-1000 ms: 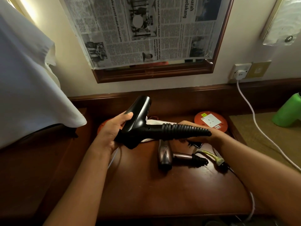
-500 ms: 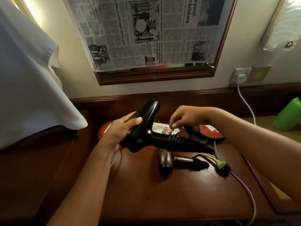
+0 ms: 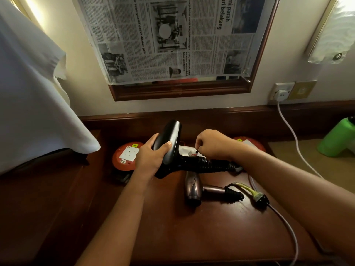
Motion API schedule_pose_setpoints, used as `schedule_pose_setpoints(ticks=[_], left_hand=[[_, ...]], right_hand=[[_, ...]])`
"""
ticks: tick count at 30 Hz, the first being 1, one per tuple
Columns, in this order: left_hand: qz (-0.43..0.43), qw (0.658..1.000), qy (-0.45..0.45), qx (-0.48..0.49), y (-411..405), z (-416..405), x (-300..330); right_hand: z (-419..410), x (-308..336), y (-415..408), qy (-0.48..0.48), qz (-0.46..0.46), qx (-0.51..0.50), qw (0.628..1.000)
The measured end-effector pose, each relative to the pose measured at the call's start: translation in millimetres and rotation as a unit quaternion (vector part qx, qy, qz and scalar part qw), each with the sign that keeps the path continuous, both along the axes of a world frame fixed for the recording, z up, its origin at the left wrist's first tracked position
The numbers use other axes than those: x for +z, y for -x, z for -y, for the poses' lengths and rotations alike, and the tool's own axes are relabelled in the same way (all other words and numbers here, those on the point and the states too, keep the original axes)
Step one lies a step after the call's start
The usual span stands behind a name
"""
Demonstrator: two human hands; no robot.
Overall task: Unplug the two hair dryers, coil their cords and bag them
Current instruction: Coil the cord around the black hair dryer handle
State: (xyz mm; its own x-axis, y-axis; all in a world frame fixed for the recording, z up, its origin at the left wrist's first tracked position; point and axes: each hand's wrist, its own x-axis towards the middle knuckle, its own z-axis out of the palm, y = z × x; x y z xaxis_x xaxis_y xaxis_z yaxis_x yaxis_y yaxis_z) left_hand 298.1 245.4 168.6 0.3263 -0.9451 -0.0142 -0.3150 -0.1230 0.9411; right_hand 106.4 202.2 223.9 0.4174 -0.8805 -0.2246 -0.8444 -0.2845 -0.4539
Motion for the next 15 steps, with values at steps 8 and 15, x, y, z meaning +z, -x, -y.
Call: schedule_pose_setpoints(ticks=[8, 15], left_hand=[[0.002, 0.996, 0.043, 0.072, 14.4, -1.7, -0.1], [-0.124, 0.983, 0.057, 0.123, 17.3, 1.3, -6.6]], right_hand=[[-27.4, -37.9, -5.5, -0.076, 0.331, -0.26, 0.904], [-43.6, -76.7, -13.2, 0.07, 0.375, -0.296, 0.876]])
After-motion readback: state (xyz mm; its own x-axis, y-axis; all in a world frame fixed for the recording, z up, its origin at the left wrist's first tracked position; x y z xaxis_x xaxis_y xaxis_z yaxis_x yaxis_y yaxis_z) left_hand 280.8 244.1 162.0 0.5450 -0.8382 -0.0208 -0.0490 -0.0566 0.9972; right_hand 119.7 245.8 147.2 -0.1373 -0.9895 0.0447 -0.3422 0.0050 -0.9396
